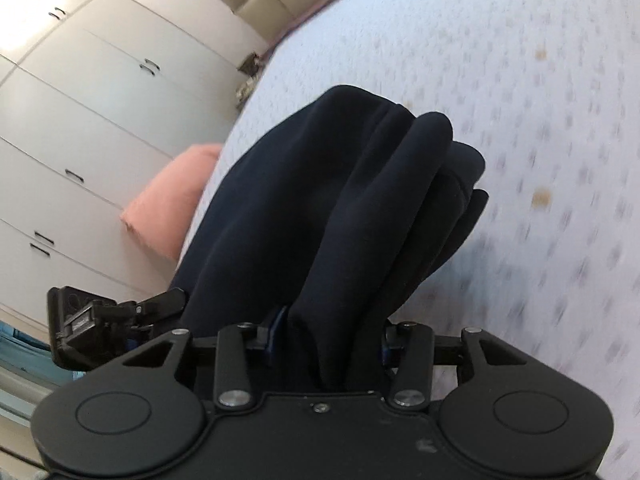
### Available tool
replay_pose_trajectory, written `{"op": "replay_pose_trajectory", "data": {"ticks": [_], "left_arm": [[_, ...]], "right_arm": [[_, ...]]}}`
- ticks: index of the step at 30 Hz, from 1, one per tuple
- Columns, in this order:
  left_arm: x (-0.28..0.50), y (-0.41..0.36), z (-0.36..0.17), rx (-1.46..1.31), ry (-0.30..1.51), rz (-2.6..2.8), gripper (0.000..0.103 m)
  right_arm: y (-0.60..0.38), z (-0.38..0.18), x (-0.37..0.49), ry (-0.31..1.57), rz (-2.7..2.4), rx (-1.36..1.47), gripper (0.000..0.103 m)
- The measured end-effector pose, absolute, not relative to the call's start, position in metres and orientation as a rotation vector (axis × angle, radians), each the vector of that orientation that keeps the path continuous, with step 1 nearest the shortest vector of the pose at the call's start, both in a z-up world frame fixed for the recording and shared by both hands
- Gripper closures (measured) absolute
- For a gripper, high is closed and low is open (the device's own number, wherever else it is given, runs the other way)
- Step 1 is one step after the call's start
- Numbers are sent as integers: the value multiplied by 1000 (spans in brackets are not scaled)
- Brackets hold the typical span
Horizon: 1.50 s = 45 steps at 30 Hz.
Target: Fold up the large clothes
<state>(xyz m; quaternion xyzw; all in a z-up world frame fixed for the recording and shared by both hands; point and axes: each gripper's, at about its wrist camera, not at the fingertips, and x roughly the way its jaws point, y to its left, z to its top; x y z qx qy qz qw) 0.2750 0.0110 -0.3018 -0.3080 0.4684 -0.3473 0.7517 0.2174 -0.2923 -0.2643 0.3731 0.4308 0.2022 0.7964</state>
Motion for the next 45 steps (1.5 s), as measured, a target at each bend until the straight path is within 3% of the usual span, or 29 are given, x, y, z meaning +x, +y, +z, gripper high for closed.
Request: {"op": "replay_pose_trajectory", "data": {"ticks": [4, 6, 8, 14, 18, 19, 20, 22, 26, 28, 34, 36, 37, 38, 40, 42, 45], "left_arm": [[249, 42, -348, -609, 1072, -655, 34], [244, 59, -380, -657, 1071, -618, 26], [243, 77, -393, -814, 1060, -626, 27], [231, 105, -332, -622, 965, -590, 30], [219, 83, -276, -422, 867, -648, 30], [214, 74, -271, -400, 860, -677, 30], [209, 66, -269, -386, 858, -716, 34], [200, 44, -279, -358, 872, -794, 39], [182, 15, -310, -249, 898, -828, 44], [168, 16, -308, -215, 901, -843, 44], [132, 20, -300, -93, 931, -770, 44], [122, 10, -302, -28, 935, -745, 45], [117, 5, -304, 8, 934, -740, 45], [109, 2, -304, 39, 924, -734, 45], [107, -3, -307, 70, 908, -710, 46], [107, -2, -310, 52, 923, -693, 54], [99, 5, -311, 63, 940, -651, 57]], "right_arm": [[-265, -316, 216, 1010, 332, 792, 48], [-265, -336, 215, 1016, 297, 861, 37], [-270, -337, 212, 1036, 257, 935, 22], [-262, -264, 197, 963, 152, 684, 22], [-228, -210, 190, 798, 111, 453, 23], [-210, -206, 196, 788, 119, 368, 32], [-192, -209, 205, 794, 129, 285, 60], [-166, -232, 221, 861, 121, 174, 102], [-172, -284, 234, 922, -78, 42, 103], [-206, -294, 221, 973, -156, 157, 103], [-208, -243, 160, 850, -73, 310, 88], [-184, -234, 150, 826, 3, 281, 88], [-172, -239, 150, 843, 33, 237, 90], [-161, -249, 152, 869, 35, 173, 99], [-159, -275, 155, 904, -1, 140, 103], [-174, -286, 145, 930, -21, 164, 103], [-187, -287, 128, 958, -42, 180, 103]]}}
